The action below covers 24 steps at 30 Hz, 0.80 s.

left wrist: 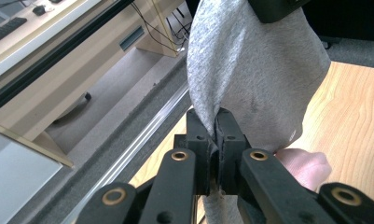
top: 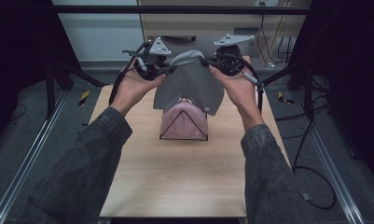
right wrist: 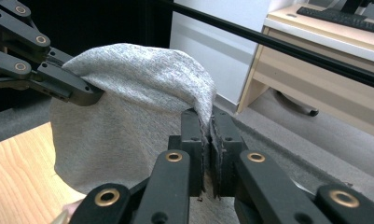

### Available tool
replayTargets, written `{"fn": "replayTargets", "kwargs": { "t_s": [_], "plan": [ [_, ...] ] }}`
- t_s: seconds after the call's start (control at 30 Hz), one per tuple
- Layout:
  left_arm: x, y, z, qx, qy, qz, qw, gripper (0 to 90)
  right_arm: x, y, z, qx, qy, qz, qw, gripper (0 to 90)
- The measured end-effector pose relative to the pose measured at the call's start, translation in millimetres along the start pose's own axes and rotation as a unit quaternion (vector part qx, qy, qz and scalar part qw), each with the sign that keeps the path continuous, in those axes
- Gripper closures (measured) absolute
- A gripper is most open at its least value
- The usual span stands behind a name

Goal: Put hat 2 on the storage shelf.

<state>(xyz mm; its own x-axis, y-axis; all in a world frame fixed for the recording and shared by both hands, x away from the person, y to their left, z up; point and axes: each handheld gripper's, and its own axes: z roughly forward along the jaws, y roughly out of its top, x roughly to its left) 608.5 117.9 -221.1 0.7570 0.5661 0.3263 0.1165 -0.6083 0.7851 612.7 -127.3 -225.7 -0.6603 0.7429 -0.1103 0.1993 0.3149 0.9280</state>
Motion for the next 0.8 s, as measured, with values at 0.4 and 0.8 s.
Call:
{"fn": "replayTargets", "kwargs": {
  "t_s": [0.4, 0.8],
  "plan": [
    [6.0, -12.7, 6.1, 0.021, 0.008, -0.008, 0.9997, 86.0, 10.7, -13.3, 14.0, 0.019, 0.009, 0.002, 0.9998, 85.7],
    [-0.1, -35.7, 25.5, 0.049, -0.008, -0.009, 0.9987, 86.0, 12.3, -43.3, 32.3, 0.042, 0.015, 0.015, 0.9989, 85.7]
  ]
}}
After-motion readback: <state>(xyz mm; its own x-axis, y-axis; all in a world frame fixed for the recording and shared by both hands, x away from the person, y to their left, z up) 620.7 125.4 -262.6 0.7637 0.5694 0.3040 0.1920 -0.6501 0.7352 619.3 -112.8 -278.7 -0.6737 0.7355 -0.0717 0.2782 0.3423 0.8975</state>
